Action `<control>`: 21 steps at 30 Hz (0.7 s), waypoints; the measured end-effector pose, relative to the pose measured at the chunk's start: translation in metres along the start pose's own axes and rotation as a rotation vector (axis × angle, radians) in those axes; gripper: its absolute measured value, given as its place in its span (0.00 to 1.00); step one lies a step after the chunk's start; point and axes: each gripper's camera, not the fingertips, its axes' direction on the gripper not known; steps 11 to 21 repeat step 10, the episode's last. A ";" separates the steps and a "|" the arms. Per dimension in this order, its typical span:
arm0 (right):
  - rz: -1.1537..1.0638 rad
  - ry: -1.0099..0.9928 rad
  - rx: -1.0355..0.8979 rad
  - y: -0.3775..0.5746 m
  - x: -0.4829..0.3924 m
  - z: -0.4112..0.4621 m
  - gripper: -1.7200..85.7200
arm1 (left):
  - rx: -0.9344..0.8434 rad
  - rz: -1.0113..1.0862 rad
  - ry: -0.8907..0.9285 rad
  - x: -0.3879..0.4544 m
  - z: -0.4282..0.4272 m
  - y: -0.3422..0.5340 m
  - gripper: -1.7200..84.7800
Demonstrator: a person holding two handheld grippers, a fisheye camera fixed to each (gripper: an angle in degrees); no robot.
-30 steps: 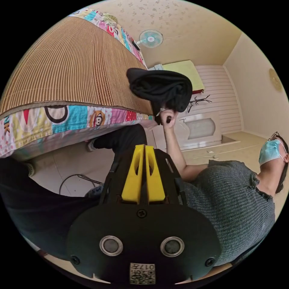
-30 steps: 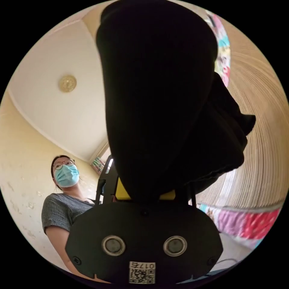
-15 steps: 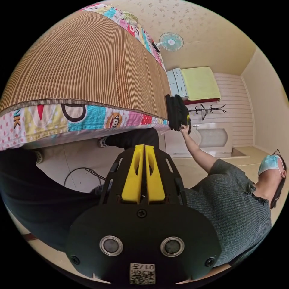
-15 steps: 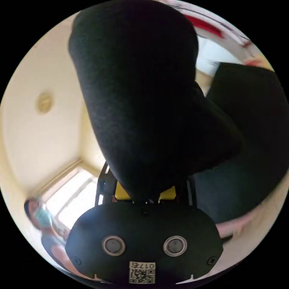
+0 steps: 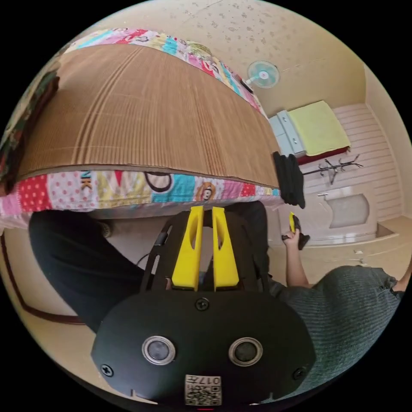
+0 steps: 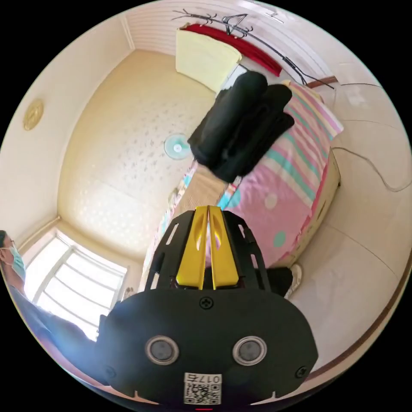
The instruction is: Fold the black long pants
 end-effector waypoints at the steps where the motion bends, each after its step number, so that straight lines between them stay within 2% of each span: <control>1: -0.007 0.006 -0.031 0.013 -0.006 0.005 0.03 | 0.028 -0.003 -0.119 0.001 -0.011 0.003 0.07; 4: -0.052 -0.155 -0.226 0.063 -0.034 0.050 0.03 | 0.156 0.007 -0.309 -0.003 -0.053 0.010 0.08; 6: -0.054 -0.329 -0.408 0.087 -0.061 0.099 0.03 | 0.268 0.010 -0.402 -0.009 -0.091 0.011 0.11; 8: -0.094 -0.418 -0.507 0.100 -0.089 0.130 0.02 | 0.411 -0.020 -0.497 -0.019 -0.146 0.004 0.15; 10: -0.150 -0.443 -0.607 0.112 -0.120 0.156 0.02 | 0.470 -0.054 -0.555 -0.032 -0.178 -0.008 0.17; 21: -0.150 -0.443 -0.607 0.112 -0.120 0.156 0.02 | 0.470 -0.054 -0.555 -0.032 -0.178 -0.008 0.17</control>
